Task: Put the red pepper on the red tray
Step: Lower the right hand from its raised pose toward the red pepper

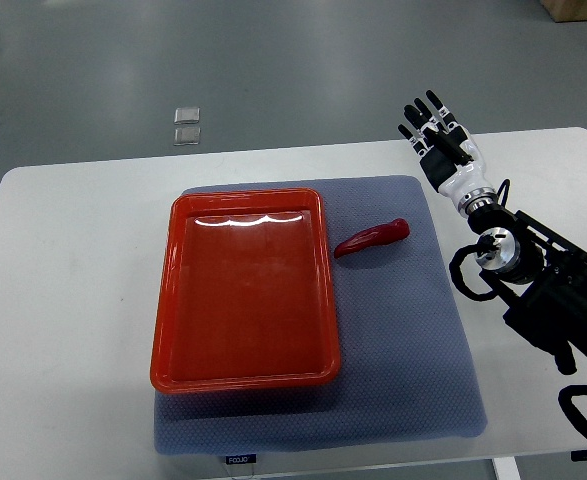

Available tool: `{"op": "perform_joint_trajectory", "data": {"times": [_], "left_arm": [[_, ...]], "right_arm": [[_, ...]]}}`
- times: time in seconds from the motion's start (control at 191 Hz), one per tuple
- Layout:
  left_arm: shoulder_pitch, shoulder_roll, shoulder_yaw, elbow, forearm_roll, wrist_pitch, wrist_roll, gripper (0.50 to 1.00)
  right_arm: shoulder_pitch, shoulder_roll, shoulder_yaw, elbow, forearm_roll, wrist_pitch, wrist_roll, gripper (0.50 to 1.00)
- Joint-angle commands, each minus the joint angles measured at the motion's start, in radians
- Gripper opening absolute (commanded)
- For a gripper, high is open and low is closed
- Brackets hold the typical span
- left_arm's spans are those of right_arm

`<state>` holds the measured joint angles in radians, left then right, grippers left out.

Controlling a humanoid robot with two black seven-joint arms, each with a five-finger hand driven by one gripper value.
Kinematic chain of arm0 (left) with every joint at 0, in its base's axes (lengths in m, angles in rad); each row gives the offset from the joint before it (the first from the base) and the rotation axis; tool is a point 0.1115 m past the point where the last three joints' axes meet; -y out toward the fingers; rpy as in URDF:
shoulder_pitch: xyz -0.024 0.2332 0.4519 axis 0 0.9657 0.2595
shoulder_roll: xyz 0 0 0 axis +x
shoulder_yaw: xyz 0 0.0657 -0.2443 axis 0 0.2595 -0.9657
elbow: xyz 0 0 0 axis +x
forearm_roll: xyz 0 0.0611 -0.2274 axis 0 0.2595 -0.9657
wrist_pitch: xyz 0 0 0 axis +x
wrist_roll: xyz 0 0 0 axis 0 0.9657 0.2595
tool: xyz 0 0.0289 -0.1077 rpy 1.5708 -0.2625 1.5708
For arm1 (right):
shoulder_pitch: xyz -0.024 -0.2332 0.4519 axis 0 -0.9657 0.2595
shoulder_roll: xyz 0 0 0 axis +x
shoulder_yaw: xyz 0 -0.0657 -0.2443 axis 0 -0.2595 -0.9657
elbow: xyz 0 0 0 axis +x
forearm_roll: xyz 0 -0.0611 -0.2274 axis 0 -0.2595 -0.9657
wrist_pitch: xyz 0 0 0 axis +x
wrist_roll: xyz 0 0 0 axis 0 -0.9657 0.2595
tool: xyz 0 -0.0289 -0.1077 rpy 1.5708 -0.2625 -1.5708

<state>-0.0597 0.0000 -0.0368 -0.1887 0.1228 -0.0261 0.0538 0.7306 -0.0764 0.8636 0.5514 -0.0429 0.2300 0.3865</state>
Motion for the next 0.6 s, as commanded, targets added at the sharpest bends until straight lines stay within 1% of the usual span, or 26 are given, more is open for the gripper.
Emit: {"op": "perform_joint_trajectory", "data": {"times": [0.0,0.136,0.268,0.336,0.378,0.483,0.593], "left_arm": [[0.0,0.0,0.0,0.0,0.0,0.0,0.0,1.0],[0.0,0.0,0.001,-0.002,0.0,0.0,0.0,1.0],[-0.002,0.0,0.0,-0.002,0.0,0.0,0.0,1.0],[-0.002,0.0,0.001,-0.002,0.0,0.0,0.0,1.0],[-0.002,0.0,0.001,-0.002,0.0,0.0,0.0,1.0],[-0.002,0.0,0.001,-0.002,0.0,0.0,0.0,1.0],[-0.002,0.0,0.0,-0.002,0.001,0.0,0.0,1.0]], "right_arm": [[-0.002,0.001,0.0,0.001,0.0,0.002,0.0,0.919],[0.0,0.0,0.0,-0.001,0.0,0.002,0.0,0.919],[0.0,0.0,-0.001,-0.001,-0.002,0.017,0.0,0.919],[-0.003,0.0,-0.006,0.004,-0.005,0.034,-0.002,0.921],[-0.002,-0.002,-0.023,0.004,-0.02,0.057,-0.002,0.919],[0.015,-0.036,-0.095,0.004,-0.107,0.081,-0.003,0.919],[0.062,-0.098,-0.225,0.016,-0.304,0.106,-0.003,0.919]]}}
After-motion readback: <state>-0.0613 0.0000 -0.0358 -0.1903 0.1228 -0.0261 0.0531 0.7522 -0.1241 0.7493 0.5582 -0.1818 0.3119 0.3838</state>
